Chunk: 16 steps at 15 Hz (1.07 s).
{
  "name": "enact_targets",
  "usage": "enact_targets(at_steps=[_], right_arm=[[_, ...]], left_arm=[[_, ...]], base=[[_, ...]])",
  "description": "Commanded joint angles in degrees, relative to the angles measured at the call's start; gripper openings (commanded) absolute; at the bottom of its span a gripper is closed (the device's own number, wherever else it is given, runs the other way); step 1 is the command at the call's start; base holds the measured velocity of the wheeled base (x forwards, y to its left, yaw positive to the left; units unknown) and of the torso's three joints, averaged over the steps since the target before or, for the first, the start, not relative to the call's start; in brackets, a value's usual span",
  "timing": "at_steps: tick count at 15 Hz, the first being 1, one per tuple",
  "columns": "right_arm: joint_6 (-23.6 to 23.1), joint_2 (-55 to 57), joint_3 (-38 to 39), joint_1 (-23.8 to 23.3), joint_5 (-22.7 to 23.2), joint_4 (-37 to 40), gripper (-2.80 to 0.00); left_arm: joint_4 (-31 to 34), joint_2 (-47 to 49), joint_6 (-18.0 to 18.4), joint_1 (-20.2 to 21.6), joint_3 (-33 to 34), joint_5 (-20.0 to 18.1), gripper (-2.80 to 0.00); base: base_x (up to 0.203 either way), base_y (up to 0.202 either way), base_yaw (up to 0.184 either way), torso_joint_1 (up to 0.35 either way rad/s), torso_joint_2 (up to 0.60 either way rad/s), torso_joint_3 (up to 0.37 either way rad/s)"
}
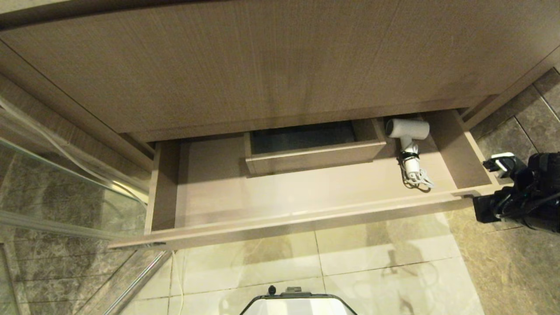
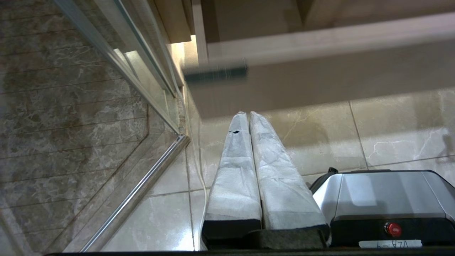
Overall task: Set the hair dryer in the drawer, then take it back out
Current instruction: Close the drawer
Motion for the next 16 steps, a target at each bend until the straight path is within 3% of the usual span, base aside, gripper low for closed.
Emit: enact_targets(at_steps=[1,4,8,12,16], right_arm=[[1.16,3.89,-5.10,0.00,0.21,-6.59,-2.80],[1.12,5.13,-7.59,-0.09,0.52,-7.71,-2.80],[1.19,-0.81,-0.81,-0.16,0.38,0.49,-2.80],[1.62,-4.99,3.78,-0.14,-0.02,1.21,-2.80],[5.17,-12.49,6.32,-0.09,-0.33,2.38,-2.80]], left_arm=[[-0.05,0.04,-0.01,-0.01,0.01,0.00,-2.80],[-0.08,0.00,-0.01,-0.01,0.01,0.00,-2.80],[-0.08,0.00,-0.01,-0.01,0.01,0.00,-2.80],[0.01,0.05,-0.01,-0.01,0.01,0.00,-2.80],[0.01,0.01,-0.01,-0.01,0.01,0.00,-2.80]], base=[[0.000,0.000,0.000,0.000,0.00,0.000],[0.000,0.000,0.000,0.000,0.00,0.000],[0.000,0.000,0.000,0.000,0.00,0.000],[0.000,0.000,0.000,0.000,0.00,0.000],[0.000,0.000,0.000,0.000,0.00,0.000]])
